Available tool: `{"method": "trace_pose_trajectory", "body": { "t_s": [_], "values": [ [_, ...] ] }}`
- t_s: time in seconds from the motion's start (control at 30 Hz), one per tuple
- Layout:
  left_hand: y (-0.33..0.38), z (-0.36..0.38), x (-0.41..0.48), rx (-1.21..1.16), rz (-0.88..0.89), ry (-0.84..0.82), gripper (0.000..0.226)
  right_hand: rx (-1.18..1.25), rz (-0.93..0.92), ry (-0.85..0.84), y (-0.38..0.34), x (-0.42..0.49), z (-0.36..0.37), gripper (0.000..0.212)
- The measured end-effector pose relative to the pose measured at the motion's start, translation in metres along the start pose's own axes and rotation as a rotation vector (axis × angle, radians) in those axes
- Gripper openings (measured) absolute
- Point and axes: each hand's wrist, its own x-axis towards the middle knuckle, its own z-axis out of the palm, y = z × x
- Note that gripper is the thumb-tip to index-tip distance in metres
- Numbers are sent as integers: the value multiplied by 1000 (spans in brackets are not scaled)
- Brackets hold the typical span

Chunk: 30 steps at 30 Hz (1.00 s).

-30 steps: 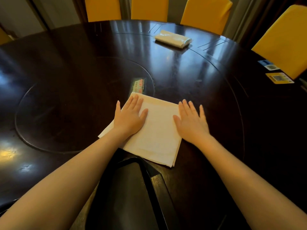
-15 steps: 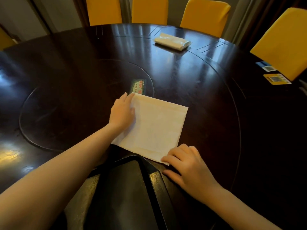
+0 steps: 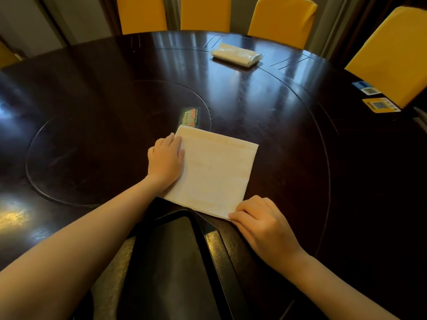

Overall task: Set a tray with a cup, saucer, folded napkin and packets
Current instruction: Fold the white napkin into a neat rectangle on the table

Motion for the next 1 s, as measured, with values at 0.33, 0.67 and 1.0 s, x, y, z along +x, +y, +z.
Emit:
{"method": "trace_pose_trajectory", "body": {
  "t_s": [0.33,0.67,1.0],
  "values": [
    [13,-3,0,174,364,-100,50,197,272,22,14,45,6,32],
    [11,11,19,159,301,-307,61,-238,413,-462,85,89,35,72],
    [-2,3,54,92,332,-247,51,-227,452,-192,102,103,16,36]
  ]
}}
